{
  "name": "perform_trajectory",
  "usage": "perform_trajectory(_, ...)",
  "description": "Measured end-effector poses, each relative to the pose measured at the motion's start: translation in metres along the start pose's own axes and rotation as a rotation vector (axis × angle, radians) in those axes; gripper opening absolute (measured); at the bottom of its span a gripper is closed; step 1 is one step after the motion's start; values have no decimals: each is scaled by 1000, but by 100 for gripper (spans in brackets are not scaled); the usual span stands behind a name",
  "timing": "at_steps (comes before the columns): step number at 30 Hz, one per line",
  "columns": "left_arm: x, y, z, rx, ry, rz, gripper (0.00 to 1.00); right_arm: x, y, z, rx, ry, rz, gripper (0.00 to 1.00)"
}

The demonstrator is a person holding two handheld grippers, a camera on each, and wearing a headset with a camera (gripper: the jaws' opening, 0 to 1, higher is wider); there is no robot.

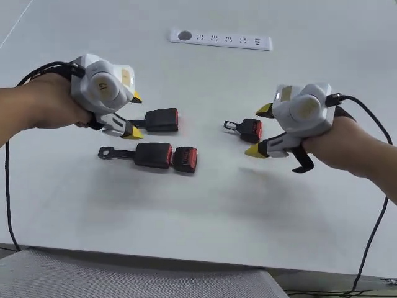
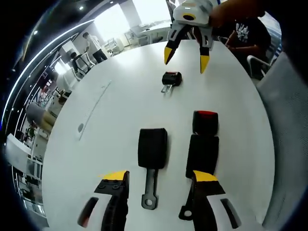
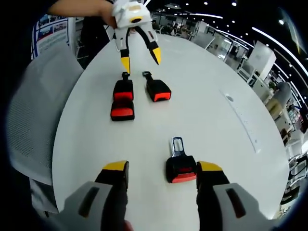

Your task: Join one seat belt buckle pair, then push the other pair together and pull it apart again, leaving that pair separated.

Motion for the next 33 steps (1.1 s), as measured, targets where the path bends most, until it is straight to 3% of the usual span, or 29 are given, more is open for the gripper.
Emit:
perform_trajectory(1,-4,-1,-4,24,3,-15,60,2,-2,-2,-8,3,12,61)
perform_trajectory(2,-11,6,-12,22,-3,-38,64,4,-4,-5,-31,8,16,65)
perform_trajectory(6,-34,22,-34,49,9,-100,68,12,-15,-18,-67,30,43,70)
perform_trajectory(14,-66,32,-70,111,57,-255,76,16,-35,-37,-104,55,127,76)
perform_trajectory(17,-78,32,-82,135,67,-311,80,10,-39,-40,-123,53,160,80)
perform_trajectory(19,-84,32,-89,146,78,-340,82,8,-42,-43,-135,44,187,84)
perform_trajectory(22,-89,38,-93,129,90,-350,87,5,-43,-46,-170,35,226,96)
perform_trajectory(24,-92,41,-94,117,95,-359,92,3,-42,-49,-185,31,244,99)
perform_trajectory(28,-101,36,-98,161,104,-410,100,3,-44,-52,-196,40,284,100)
perform_trajectory(33,-108,34,-104,199,118,-457,100,5,-44,-56,-229,46,305,100)
Point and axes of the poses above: the centre of the closed fingertips' face, and the gripper's own axes: z roughly forward along the fingers, y roughly to its right, x roughly out of its top, the point moved 1 cm from there along -z, roughly backward along the fingers, and after that the axes turned 14 degrees about -z, right-handed, at the moved point
